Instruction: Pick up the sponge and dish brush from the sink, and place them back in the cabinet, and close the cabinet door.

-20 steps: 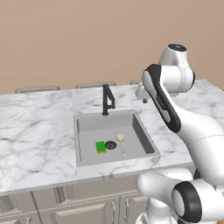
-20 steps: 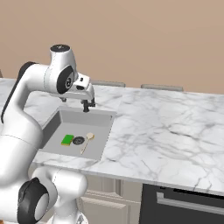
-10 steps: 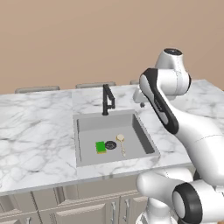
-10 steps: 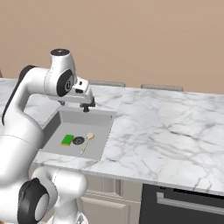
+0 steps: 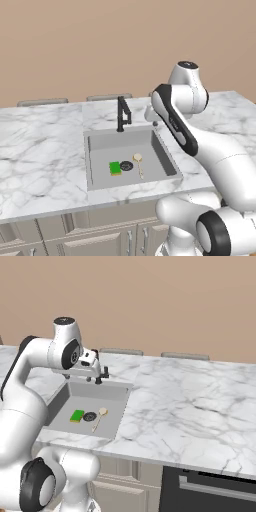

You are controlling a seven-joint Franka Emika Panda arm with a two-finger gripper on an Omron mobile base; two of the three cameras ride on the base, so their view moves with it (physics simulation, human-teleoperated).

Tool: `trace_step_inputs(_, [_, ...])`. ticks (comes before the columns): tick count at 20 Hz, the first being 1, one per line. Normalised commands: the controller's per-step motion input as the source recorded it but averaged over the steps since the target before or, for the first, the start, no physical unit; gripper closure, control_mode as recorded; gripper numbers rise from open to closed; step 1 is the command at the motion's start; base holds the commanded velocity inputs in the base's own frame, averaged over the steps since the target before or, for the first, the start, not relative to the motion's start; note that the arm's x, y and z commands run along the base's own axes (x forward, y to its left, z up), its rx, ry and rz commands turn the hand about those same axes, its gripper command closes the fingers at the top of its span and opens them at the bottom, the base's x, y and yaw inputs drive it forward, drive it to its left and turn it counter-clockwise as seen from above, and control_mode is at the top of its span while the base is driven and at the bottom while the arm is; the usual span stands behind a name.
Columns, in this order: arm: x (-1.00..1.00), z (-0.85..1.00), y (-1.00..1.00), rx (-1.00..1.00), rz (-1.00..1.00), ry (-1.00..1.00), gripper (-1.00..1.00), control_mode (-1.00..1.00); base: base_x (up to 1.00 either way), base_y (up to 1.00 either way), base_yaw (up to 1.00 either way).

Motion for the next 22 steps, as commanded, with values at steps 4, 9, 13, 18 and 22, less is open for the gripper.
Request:
trace_step_inputs(4, [0.26, -0.12, 0.14, 0.00, 0.00, 0.00, -1.00, -1.00, 0.00, 0.00, 0.00])
trace_step_inputs(9, [0.23, -0.11, 0.14, 0.00, 0.00, 0.00, -1.00, -1.00, 0.00, 0.00, 0.00])
trace_step_inputs(13, [0.26, -0.14, 0.01, 0.00, 0.00, 0.00, -1.00, -1.00, 0.00, 0.00, 0.00])
trace_step_inputs(18, [0.17, -0.24, 0.00, 0.00, 0.00, 0.00, -1.00, -1.00, 0.00, 0.00, 0.00])
trace_step_inputs(22, [0.13, -0.22, 0.00, 0.00, 0.00, 0.00, -1.00, -1.00, 0.00, 0.00, 0.00])
